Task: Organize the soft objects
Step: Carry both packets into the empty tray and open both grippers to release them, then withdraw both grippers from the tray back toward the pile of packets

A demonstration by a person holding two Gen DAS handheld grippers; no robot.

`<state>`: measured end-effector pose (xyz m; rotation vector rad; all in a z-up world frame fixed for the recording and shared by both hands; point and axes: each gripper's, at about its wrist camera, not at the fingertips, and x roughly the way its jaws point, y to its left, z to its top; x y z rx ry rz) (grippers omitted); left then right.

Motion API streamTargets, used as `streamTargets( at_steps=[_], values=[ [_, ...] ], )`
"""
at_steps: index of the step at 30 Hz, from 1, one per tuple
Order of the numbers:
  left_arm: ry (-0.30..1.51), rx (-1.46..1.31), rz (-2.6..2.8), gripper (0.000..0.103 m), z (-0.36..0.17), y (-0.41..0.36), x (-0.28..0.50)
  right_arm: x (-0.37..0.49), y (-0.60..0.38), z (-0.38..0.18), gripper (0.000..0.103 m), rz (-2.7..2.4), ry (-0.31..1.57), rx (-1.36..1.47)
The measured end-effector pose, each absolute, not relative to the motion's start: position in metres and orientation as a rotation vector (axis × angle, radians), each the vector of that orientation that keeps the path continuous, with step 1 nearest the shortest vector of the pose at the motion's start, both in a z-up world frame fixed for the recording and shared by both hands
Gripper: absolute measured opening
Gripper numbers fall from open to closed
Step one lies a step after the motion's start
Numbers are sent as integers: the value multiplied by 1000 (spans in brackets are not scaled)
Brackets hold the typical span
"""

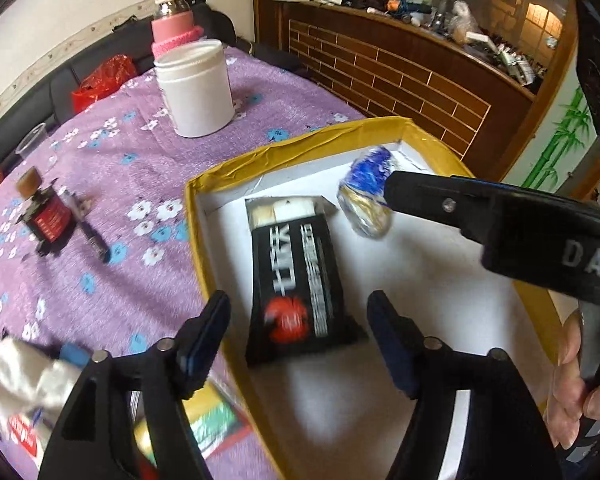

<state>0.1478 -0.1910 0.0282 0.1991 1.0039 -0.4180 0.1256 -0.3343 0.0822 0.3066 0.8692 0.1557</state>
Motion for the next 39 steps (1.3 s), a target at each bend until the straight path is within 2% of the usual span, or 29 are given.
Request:
streamTargets(
  at_steps=[5,23,32,39],
  values=[
    [969,168,-437,75,38,-166,104,76,-317,94,76,169,782,308],
    [857,13,-361,76,42,-3,-28,-20,-168,77,78,334,695,121],
    [875,-77,-213,77,20,90,-51,-23,-120,34,78,415,732,46],
    [917,-148,-90,77,10,135,-24,-20,-122,18,78,438,750,85]
  ],
)
